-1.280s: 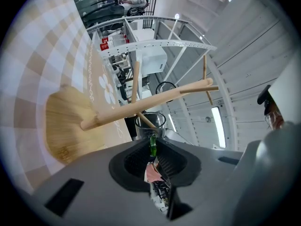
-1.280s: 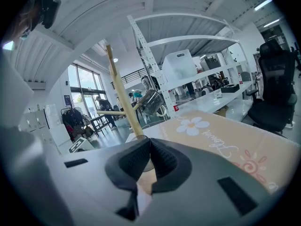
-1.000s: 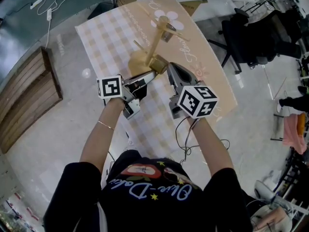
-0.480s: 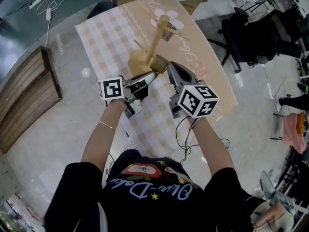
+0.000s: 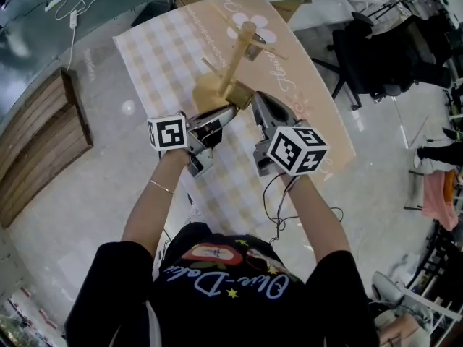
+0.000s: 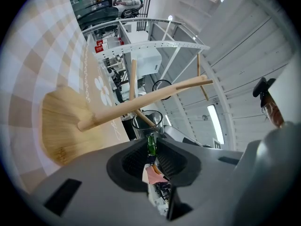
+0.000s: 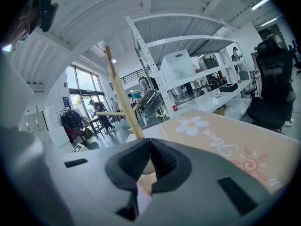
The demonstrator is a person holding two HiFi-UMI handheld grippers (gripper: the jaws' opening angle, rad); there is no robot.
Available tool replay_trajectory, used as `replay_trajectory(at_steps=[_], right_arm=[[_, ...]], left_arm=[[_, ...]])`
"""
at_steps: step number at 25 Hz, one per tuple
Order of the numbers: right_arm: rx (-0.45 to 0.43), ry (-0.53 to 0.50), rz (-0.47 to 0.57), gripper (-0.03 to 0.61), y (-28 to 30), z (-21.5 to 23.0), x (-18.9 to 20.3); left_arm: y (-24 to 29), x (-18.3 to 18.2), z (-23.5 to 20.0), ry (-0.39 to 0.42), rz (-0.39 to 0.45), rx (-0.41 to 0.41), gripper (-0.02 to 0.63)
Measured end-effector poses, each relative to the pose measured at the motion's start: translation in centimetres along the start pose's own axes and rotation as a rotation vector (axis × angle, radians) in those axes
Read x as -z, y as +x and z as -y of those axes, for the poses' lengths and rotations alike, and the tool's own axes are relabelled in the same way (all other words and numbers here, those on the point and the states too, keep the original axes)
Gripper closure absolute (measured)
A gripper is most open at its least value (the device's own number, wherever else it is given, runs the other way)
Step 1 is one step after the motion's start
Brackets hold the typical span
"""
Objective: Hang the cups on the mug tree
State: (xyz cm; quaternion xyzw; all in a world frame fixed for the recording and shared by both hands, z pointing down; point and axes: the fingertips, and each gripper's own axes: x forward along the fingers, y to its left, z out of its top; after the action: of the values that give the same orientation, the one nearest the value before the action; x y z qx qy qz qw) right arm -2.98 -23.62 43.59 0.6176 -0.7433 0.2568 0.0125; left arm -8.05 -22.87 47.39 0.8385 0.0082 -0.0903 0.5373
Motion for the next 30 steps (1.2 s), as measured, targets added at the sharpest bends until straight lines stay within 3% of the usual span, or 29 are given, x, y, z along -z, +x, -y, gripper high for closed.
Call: replay_trajectory(at_steps=[30], right_arm=[[-0.032, -0.012, 0.009, 0.569, 0.1, -1.6, 0.3]], left_arm=[[-2.2, 0.8, -1.0, 0.067, -0.053, -0.073, 0.502]])
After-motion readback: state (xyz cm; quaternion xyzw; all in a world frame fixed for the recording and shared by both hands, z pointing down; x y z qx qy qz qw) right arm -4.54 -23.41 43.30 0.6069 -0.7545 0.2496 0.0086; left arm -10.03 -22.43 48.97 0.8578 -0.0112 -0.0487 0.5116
